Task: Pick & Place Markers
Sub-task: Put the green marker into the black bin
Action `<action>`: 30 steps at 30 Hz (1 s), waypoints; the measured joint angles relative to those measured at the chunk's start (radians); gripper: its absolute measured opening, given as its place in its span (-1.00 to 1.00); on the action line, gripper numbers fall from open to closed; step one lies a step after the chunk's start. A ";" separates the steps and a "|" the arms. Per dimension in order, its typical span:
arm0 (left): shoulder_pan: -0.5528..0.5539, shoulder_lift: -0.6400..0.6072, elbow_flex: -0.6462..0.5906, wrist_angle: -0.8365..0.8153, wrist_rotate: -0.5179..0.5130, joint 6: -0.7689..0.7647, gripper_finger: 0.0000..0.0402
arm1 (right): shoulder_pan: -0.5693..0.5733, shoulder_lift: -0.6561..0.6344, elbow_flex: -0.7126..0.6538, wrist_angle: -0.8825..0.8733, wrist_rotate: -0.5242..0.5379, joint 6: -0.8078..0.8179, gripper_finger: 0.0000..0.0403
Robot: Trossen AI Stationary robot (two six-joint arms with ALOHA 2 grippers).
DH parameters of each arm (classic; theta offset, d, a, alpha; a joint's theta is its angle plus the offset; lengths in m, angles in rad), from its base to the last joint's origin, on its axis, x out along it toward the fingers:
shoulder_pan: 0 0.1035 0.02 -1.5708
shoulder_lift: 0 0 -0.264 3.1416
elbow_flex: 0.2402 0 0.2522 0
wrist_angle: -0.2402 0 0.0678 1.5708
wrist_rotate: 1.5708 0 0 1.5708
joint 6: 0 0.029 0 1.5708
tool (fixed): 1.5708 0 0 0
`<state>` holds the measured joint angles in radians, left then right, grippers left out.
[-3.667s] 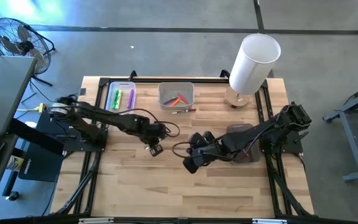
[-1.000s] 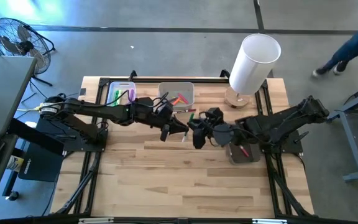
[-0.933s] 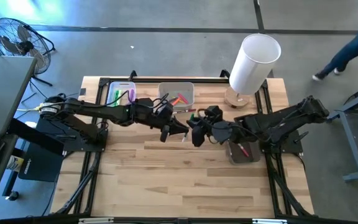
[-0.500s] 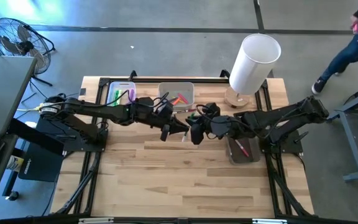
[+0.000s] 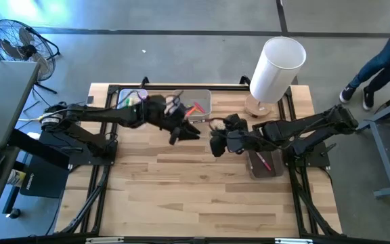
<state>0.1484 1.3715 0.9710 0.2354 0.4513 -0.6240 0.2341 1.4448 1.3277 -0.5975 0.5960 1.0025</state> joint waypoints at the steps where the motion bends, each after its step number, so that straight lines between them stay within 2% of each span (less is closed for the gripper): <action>1: 0.023 -0.007 0.001 -0.025 0.029 0.008 -0.13 | 0.004 0.000 0.000 -0.049 -0.004 0.041 -0.85; 4: 0.086 -0.026 -0.003 -0.121 0.102 0.035 -0.12 | 0.015 0.000 0.000 -0.226 -0.035 0.177 -0.85; 9: 0.132 -0.028 -0.002 -0.238 0.153 0.099 -0.11 | 0.036 0.000 0.000 -0.545 -0.131 0.414 -0.85; 14: 0.133 -0.028 -0.001 -0.303 0.172 0.159 -0.11 | 0.037 0.001 0.000 -0.754 -0.233 0.523 -0.85; 22: 0.133 -0.028 -0.001 -0.321 0.140 0.186 -0.11 | 0.019 0.008 -0.024 -0.833 -0.321 0.522 -0.85; 30: 0.133 -0.028 -0.001 -0.359 0.113 0.210 -0.11 | 0.007 0.006 -0.233 -0.776 -0.447 0.499 -0.85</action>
<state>0.2810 1.3437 0.9695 -0.1234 0.5641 -0.4137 0.2413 1.4506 1.0948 -1.3732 0.1487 1.5014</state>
